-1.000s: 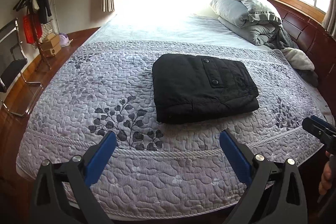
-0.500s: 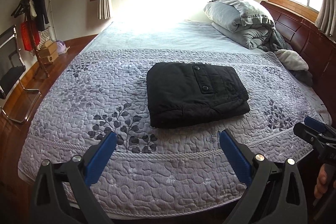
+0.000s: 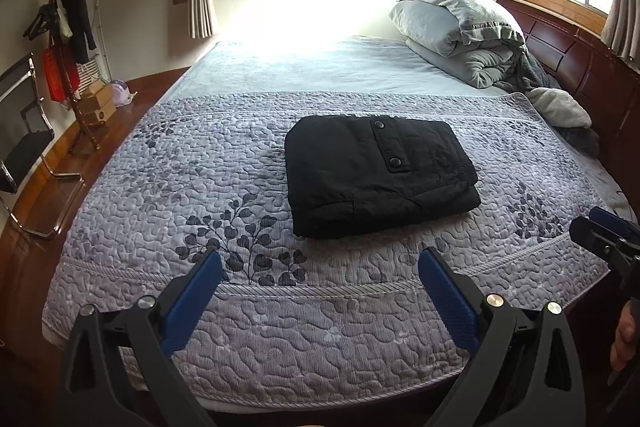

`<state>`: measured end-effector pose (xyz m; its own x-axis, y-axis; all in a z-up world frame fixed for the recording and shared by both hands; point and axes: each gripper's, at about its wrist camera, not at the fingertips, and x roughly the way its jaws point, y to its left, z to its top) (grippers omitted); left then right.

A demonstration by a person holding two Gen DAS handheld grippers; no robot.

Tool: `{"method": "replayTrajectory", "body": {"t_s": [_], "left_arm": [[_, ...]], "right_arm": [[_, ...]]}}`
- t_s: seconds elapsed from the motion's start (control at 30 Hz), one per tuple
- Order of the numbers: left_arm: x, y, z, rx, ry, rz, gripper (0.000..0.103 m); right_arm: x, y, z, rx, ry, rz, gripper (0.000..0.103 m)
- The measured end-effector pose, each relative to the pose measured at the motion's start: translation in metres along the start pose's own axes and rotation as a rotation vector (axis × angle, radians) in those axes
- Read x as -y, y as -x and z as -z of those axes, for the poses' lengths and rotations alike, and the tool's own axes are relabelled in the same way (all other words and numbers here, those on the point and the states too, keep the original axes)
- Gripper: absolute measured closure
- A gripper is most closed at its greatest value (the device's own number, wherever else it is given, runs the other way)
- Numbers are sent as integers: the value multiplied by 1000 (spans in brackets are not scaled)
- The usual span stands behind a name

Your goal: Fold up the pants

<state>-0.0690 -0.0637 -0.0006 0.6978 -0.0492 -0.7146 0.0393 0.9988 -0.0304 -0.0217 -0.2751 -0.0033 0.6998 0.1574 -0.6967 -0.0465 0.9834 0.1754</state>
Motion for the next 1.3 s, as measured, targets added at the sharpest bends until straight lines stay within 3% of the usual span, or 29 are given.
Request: {"method": "replayTrajectory", "body": {"t_s": [0.5,1.3], "left_arm": [[6,5,-1,7,-19,-7,4],[3,-1,0,-8,-20,-8,4]], "right_arm": [[0,-4,-1,-6,18,52,6],[-1,-5,-4,-3,25,56,6]]}}
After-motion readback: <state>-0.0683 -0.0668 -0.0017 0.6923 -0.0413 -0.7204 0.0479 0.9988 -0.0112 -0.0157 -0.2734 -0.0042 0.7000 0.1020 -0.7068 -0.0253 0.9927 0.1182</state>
